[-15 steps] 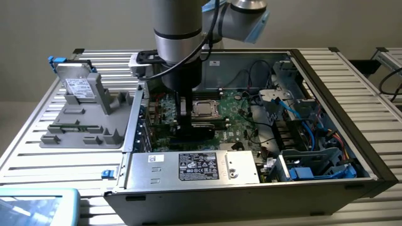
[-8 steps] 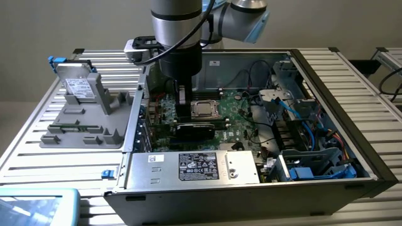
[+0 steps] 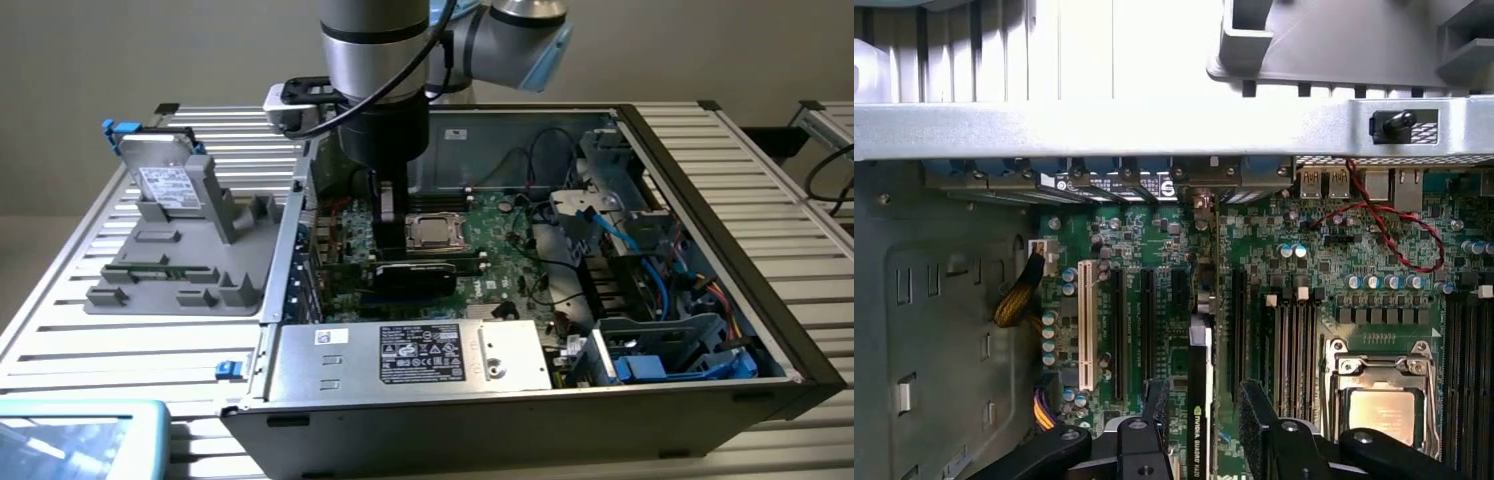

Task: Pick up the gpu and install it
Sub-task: 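Press down on the gpu until it lock into place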

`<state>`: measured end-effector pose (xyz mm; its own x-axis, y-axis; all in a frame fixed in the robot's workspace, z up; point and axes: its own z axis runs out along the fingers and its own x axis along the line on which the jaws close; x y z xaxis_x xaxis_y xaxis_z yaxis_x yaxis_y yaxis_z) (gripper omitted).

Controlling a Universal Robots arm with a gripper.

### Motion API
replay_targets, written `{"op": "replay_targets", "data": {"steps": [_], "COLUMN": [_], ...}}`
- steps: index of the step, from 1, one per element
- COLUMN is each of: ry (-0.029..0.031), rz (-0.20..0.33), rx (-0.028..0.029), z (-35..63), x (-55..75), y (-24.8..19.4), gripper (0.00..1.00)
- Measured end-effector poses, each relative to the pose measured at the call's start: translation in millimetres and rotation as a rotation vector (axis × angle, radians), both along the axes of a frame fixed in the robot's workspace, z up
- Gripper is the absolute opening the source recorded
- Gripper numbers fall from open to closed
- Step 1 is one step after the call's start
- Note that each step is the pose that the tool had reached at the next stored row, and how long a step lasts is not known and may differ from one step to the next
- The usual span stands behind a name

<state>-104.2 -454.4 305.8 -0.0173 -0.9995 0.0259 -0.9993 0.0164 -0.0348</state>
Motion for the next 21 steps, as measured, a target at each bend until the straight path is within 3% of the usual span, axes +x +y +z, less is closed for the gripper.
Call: {"op": "replay_targets", "data": {"steps": [6,14,16,18,21], "ry": [0.0000,0.0001,0.0052,0.0158,0.0177], "rz": [0.000,0.000,0.000,0.000,0.000], "rx": [0.0000,0.0000,-0.0016,-0.0033,-0.0035], "z": [0.0,0.0,-0.4,-1.8,-6.9], "x": [0.0,0.0,-0.1,-0.5,-3.8], "y": [0.0,0.0,0.0,0.0,0.2], "gripper": [0.42,0.12,0.12,0.12,0.12]}}
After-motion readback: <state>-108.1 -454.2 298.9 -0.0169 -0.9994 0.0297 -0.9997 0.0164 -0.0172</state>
